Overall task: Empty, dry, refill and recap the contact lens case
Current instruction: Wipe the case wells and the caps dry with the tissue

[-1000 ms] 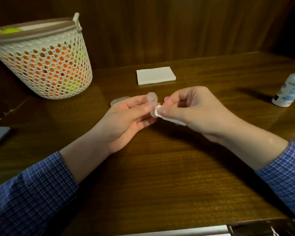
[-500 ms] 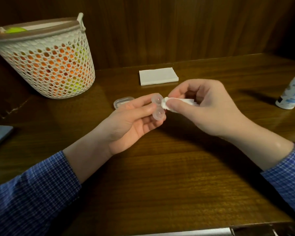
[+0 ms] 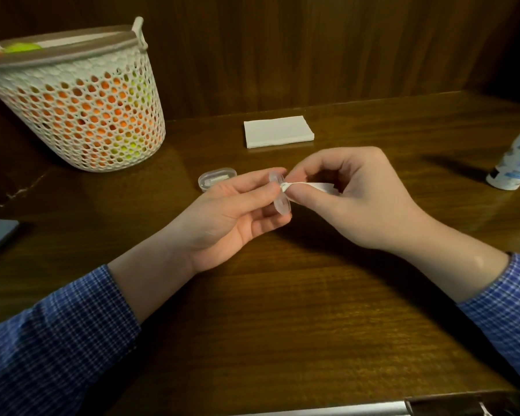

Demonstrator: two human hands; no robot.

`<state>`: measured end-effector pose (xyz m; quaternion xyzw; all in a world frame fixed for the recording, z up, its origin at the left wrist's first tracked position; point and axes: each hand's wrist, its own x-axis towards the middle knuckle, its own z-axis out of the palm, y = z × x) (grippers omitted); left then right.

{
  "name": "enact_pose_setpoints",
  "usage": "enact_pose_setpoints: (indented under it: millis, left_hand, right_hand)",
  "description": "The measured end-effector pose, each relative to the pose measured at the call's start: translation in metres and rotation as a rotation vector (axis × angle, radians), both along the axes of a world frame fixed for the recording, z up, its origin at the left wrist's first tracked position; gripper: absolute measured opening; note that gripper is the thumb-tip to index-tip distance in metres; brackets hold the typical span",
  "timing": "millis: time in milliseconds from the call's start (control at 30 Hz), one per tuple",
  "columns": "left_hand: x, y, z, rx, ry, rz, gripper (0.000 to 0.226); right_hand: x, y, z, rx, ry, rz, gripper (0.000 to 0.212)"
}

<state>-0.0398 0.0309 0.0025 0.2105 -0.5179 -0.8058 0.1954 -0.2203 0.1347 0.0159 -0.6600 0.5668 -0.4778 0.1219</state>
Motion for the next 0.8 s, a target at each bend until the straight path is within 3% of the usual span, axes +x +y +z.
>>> enact_pose_setpoints:
  millis: [667,800]
  left_hand:
    - [0.0032,-0.0002,0.002,0.173,0.054,-0.081,0.021]
    - [0.0024,0.0017,0.003,0.178,0.065,-0.106,0.021]
  right_hand:
    - [0.0073,0.0001,0.0005,-0.144,-0.248,-0.06,0.007]
    - [0.0092,0.0012,-0.0005,-0.136,-0.209,-0.038,0.009]
